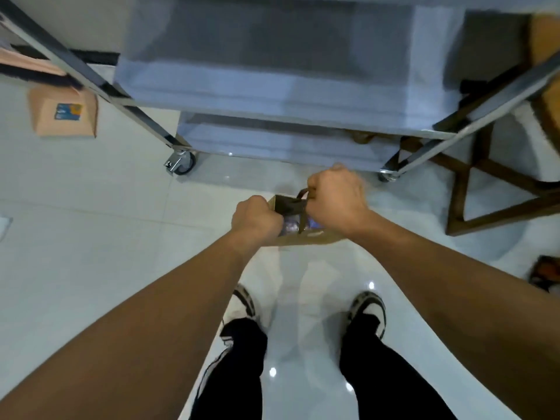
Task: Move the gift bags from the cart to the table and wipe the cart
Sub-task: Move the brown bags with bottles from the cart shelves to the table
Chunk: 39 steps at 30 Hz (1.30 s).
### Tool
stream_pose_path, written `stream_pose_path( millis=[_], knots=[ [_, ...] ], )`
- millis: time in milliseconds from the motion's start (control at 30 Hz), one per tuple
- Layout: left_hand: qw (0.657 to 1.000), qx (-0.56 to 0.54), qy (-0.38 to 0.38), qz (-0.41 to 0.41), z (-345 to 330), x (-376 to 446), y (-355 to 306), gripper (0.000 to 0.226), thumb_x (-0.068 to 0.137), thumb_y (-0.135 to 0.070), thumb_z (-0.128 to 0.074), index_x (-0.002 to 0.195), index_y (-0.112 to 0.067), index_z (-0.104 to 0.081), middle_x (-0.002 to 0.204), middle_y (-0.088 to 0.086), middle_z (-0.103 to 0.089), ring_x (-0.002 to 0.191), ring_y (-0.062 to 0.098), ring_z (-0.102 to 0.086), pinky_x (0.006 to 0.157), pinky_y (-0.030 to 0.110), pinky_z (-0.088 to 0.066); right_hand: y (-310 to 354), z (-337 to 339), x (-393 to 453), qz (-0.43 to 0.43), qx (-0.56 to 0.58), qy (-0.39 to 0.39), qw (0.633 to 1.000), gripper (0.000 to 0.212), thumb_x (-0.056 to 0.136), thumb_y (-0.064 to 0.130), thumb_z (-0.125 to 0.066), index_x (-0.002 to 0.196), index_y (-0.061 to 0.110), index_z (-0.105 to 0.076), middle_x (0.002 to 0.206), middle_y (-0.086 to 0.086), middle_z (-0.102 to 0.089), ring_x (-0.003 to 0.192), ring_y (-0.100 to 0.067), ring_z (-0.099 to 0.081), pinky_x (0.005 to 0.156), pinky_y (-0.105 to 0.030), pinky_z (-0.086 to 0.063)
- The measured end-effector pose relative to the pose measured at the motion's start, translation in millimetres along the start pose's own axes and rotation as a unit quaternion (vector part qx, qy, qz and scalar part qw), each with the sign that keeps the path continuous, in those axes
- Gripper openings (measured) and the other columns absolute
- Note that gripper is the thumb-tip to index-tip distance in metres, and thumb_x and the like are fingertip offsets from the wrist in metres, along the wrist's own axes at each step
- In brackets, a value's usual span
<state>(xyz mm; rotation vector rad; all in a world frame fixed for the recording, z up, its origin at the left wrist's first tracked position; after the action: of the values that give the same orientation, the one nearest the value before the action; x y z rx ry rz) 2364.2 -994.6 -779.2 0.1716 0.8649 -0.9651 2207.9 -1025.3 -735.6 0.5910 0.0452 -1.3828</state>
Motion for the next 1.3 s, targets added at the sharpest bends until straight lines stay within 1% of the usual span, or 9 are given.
stream_pose_path(
  millis=[167, 333, 467, 600, 733, 867, 1067, 1167, 1300],
  knots=[
    [0.991, 0.079, 0.065, -0.082, 43, -103, -33, 0.020, 0.084, -0.027, -0.073, 0.098, -0.013, -0.073, 0.097, 0.005, -0.070, 0.088, 0.024, -0.063, 0.065, 0.026, -0.044, 12, 66, -99, -0.086, 0.170, 0.032, 0.981, 0.030, 0.074, 0.002, -0.056, 0.054, 0.015, -0.038, 0.056, -0.002, -0.044, 0.066, -0.029, -0.049, 0.052, -0.031, -0.027],
    [0.968, 0.150, 0.087, -0.179, 80, -204, -82, 0.027, 0.090, -0.034, -0.068, 0.105, -0.012, -0.071, 0.105, 0.009, -0.068, 0.091, 0.028, -0.060, 0.068, 0.030, -0.042, 31, 135, -209, -0.179, 0.199, 0.014, 0.963, 0.032, 0.082, 0.020, -0.064, 0.059, 0.018, -0.043, 0.059, 0.002, -0.045, 0.061, -0.025, -0.046, 0.049, -0.030, -0.029],
    [0.912, 0.254, 0.108, -0.305, 90, -281, -140, 0.023, 0.084, -0.036, -0.071, 0.080, -0.015, -0.065, 0.084, 0.006, -0.064, 0.084, 0.027, -0.060, 0.057, 0.028, -0.039, 29, 185, -287, -0.268, 0.228, -0.056, 0.935, 0.031, 0.086, 0.025, -0.062, 0.061, 0.023, -0.043, 0.062, 0.007, -0.045, 0.070, -0.025, -0.049, 0.051, -0.028, -0.028],
    [0.834, 0.323, 0.104, -0.435, 80, -366, -205, 0.021, 0.086, -0.031, -0.066, 0.077, -0.013, -0.063, 0.078, 0.009, -0.061, 0.078, 0.028, -0.059, 0.062, 0.035, -0.048, 15, 251, -369, -0.346, 0.267, -0.170, 0.883, 0.026, 0.072, 0.041, -0.055, 0.061, 0.018, -0.052, 0.061, -0.002, -0.052, 0.061, -0.021, -0.050, 0.048, -0.030, -0.030],
    [0.746, 0.356, 0.107, -0.552, 40, -466, -263, 0.022, 0.093, -0.032, -0.063, 0.094, -0.010, -0.063, 0.089, 0.008, -0.063, 0.085, 0.024, -0.061, 0.066, 0.034, -0.049, -17, 289, -465, -0.441, 0.292, -0.274, 0.803, 0.012, 0.080, 0.017, -0.062, 0.068, 0.018, -0.064, 0.065, -0.004, -0.062, 0.066, -0.019, -0.062, 0.056, -0.039, -0.054],
    [0.662, 0.372, 0.112, -0.641, -24, -578, -286, 0.015, 0.098, -0.031, -0.058, 0.095, -0.017, -0.062, 0.086, 0.004, -0.063, 0.078, 0.017, -0.059, 0.063, 0.030, -0.048, -40, 302, -575, -0.511, 0.289, -0.358, 0.726, 0.011, 0.082, 0.014, -0.065, 0.073, 0.017, -0.069, 0.069, -0.002, -0.066, 0.066, -0.016, -0.062, 0.052, -0.029, -0.047],
    [0.533, 0.440, 0.124, -0.712, -134, -739, -262, 0.014, 0.092, -0.034, -0.065, 0.095, -0.020, -0.065, 0.090, 0.001, -0.069, 0.085, 0.020, -0.066, 0.080, 0.040, -0.058, -60, 269, -748, -0.595, 0.299, -0.438, 0.605, 0.012, 0.074, 0.006, -0.059, 0.064, 0.012, -0.058, 0.066, -0.007, -0.061, 0.068, -0.025, -0.061, 0.055, -0.034, -0.049],
    [0.452, 0.482, 0.132, -0.739, -193, -811, -229, 0.018, 0.088, -0.032, -0.068, 0.095, -0.017, -0.061, 0.093, 0.003, -0.065, 0.084, 0.021, -0.063, 0.070, 0.036, -0.054, -67, 237, -827, -0.629, 0.304, -0.466, 0.543, 0.015, 0.071, 0.003, -0.054, 0.060, 0.013, -0.051, 0.064, -0.006, -0.057, 0.064, -0.023, -0.055, 0.049, -0.029, -0.035],
    [0.353, 0.519, 0.130, -0.767, -272, -887, -174, 0.026, 0.087, -0.032, -0.069, 0.106, -0.017, -0.059, 0.097, 0.004, -0.059, 0.087, 0.025, -0.059, 0.066, 0.033, -0.044, -70, 184, -919, -0.667, 0.308, -0.485, 0.474, 0.011, 0.071, 0.005, -0.058, 0.063, 0.013, -0.055, 0.068, -0.006, -0.060, 0.069, -0.025, -0.059, 0.050, -0.029, -0.040]
  ],
)
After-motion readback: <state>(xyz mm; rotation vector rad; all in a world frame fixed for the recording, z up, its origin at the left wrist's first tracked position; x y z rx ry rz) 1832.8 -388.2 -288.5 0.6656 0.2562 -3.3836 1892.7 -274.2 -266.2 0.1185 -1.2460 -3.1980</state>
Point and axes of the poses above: each hand's wrist, its own x-axis towards the middle knuckle, its own z-axis out of the back of the hand, y = z × x, the point moved 3 cm from there along x, towards the middle knuckle
